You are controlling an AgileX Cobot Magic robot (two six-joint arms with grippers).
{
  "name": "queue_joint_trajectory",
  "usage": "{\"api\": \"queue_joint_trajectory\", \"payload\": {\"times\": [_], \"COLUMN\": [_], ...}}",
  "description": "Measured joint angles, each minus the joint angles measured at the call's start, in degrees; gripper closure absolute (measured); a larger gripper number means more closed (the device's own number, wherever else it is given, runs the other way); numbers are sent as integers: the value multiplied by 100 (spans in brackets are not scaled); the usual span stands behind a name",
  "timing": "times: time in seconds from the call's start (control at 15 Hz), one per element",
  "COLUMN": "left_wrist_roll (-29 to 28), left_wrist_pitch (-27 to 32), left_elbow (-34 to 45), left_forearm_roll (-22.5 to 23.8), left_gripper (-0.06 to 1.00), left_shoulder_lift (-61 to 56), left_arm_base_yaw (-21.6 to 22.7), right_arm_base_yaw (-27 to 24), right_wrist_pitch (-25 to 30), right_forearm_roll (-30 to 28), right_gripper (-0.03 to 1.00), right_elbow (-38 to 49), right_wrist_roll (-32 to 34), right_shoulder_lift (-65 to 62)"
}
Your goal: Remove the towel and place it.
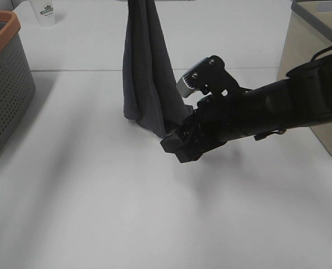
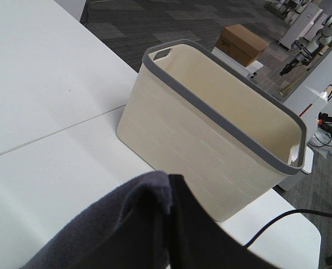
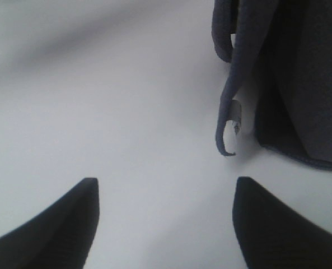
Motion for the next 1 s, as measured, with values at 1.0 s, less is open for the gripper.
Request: {"api": "queue_joint_trajectory", "payload": {"times": [1.0], "left_wrist_roll": [-34], "left_wrist_pitch": [0], "left_elbow": [0], "left_forearm_roll": [0], "left_gripper": [94], "left_shoulder_lift": [0], "left_arm_base_yaw": [0], "right_arm_base_yaw": [0], "right_wrist_pitch": [-315], "right_forearm_roll": [46], "right_gripper": [56], "right_elbow": [-1713], "right_wrist_roll": [539], "right_shoulder_lift": [1753]}}
